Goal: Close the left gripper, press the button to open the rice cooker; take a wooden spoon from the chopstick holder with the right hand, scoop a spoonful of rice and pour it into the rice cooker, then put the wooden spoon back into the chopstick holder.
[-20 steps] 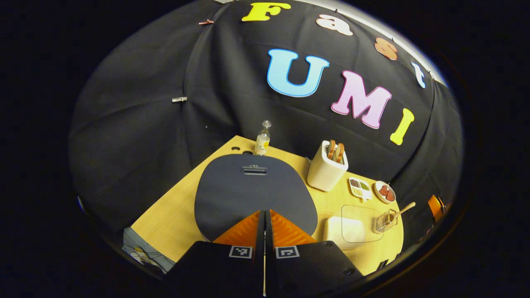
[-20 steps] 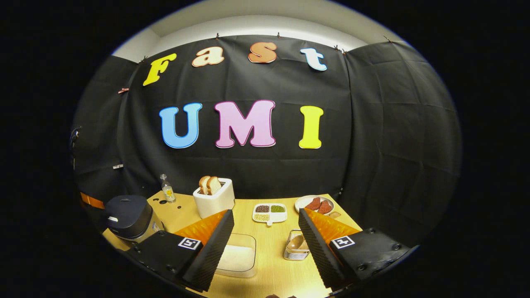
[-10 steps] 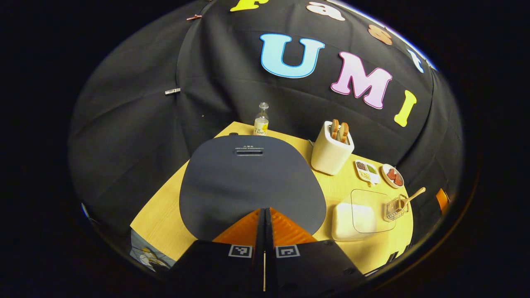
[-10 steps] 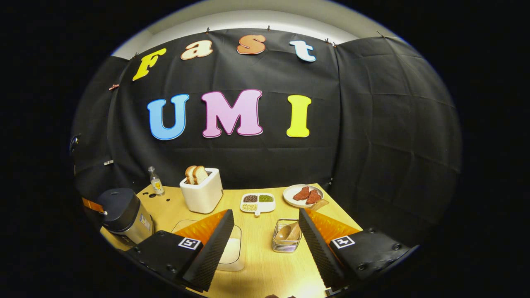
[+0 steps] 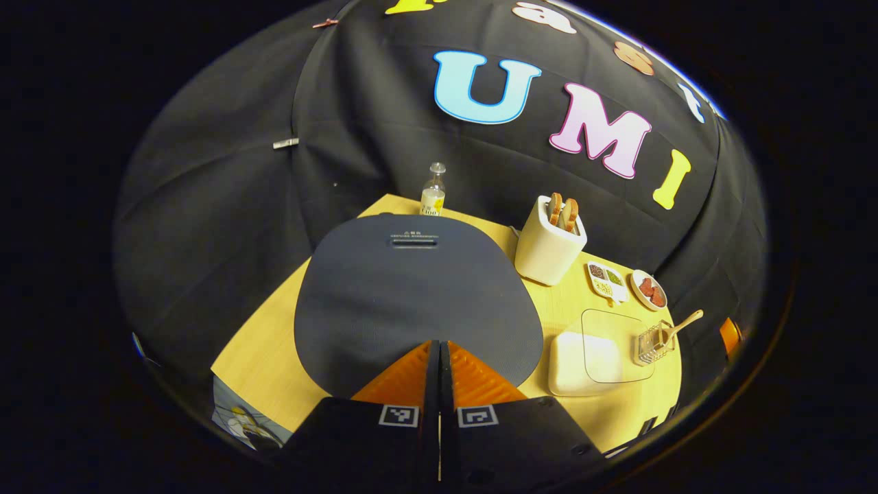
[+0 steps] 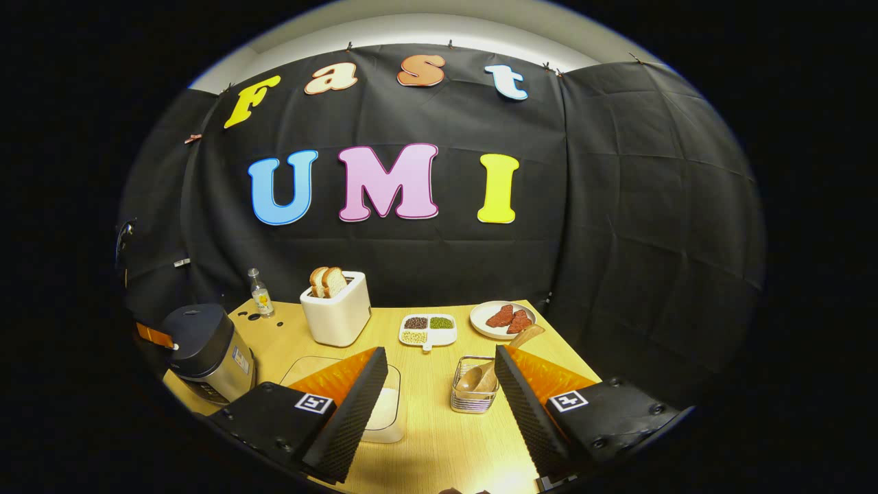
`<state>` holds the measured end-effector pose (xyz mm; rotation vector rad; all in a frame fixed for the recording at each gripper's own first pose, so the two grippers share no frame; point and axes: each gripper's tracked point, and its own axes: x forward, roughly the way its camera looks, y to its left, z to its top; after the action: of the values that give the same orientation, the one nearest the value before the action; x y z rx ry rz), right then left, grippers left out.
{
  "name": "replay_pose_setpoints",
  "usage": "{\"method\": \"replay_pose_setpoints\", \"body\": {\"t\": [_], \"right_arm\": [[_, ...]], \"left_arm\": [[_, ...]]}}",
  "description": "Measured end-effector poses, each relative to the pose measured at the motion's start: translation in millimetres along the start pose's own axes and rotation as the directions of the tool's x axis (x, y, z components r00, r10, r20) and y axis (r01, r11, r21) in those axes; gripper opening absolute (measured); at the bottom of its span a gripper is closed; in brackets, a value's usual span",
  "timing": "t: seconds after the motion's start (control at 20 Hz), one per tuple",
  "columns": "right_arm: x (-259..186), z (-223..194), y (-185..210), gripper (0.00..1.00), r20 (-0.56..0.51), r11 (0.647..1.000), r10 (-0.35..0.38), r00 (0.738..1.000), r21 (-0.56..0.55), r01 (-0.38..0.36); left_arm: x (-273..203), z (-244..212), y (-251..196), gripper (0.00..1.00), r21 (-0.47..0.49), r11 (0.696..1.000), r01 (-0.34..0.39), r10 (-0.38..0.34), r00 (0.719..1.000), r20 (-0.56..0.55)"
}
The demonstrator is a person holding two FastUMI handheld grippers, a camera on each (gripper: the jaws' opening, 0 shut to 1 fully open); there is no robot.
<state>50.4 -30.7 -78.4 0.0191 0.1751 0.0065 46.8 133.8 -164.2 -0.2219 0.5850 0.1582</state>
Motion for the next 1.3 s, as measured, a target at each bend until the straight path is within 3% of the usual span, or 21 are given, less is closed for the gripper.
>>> {"method": "replay_pose_setpoints", "body": {"t": [0.15, 0.25, 0.3, 0.45, 0.6, 0.8, 0.9, 1.05, 1.1, 1.2, 1.3], "right_arm": [[-1.2, -0.5, -3.8, 0.98, -0.006, 1.0, -0.003, 1.0, 0.004, 0.003], [-1.4, 2.9, -9.8, 0.98, 0.0, 1.0, -0.013, 1.0, 0.004, 0.013], [-0.6, 4.3, -14.1, 0.98, 0.002, 1.0, -0.019, 1.0, 0.004, 0.019], [5.3, 9.1, -26.5, 0.98, 0.008, 0.999, -0.037, 0.999, 0.008, 0.037], [13.6, 15.6, -41.2, 0.98, 0.018, 0.998, -0.054, 0.998, 0.018, 0.054], [29.8, 16.8, -58.8, 0.98, 0.018, 0.997, -0.065, 0.998, 0.04, 0.064], [39.7, 12.1, -68.7, 0.98, 0.001, 0.996, -0.076, 0.997, 0.052, 0.076], [59.7, -7.4, -79.4, 0.98, -0.076, 0.991, -0.075, 0.994, 0.104, 0.082], [67.3, -13.9, -83.5, 0.98, -0.098, 0.989, -0.074, 0.992, 0.119, 0.085], [82.1, -26.8, -91.8, 0.98, -0.139, 0.987, -0.07, 0.988, 0.133, 0.089], [96.6, -39.4, -102.6, 0.98, -0.19, 0.985, -0.069, 0.979, 0.144, 0.097]], "left_arm": [[-7.4, 6.6, -2.2, 0.07, 0.04, 0.999, -0.028, 0.026, 0.999, 0.034], [-26.0, 33.9, -5.9, 0.06, 0.078, 0.995, -0.069, 0.057, 0.988, 0.146], [-37.2, 53.2, -8.4, 0.07, 0.084, 0.992, -0.09, 0.069, 0.972, 0.225], [-91.1, 118.1, -34.5, 0.07, 0.095, 0.99, -0.103, 0.047, 0.883, 0.468], [-109.7, 121.8, -51.7, 0.07, 0.131, 0.984, -0.12, 0.037, 0.86, 0.51], [-123.1, 107.1, -86.3, 0.09, 0.141, 0.989, -0.046, -0.035, 0.852, 0.523], [-124.1, 96.1, -96.2, 0.22, 0.133, 0.991, -0.023, -0.048, 0.858, 0.512], [-120.5, 84.0, -107.3, 0.28, 0.128, 0.992, -0.025, -0.042, 0.868, 0.495], [-119.1, 80.4, -111.6, 0.36, 0.126, 0.992, -0.029, -0.037, 0.869, 0.493], [-119.1, 74.2, -120.1, 0.66, 0.13, 0.991, -0.038, -0.031, 0.871, 0.49], [-112.6, 62.2, -129.7, 0.9, 0.136, 0.99, -0.039, -0.029, 0.884, 0.467]]}}
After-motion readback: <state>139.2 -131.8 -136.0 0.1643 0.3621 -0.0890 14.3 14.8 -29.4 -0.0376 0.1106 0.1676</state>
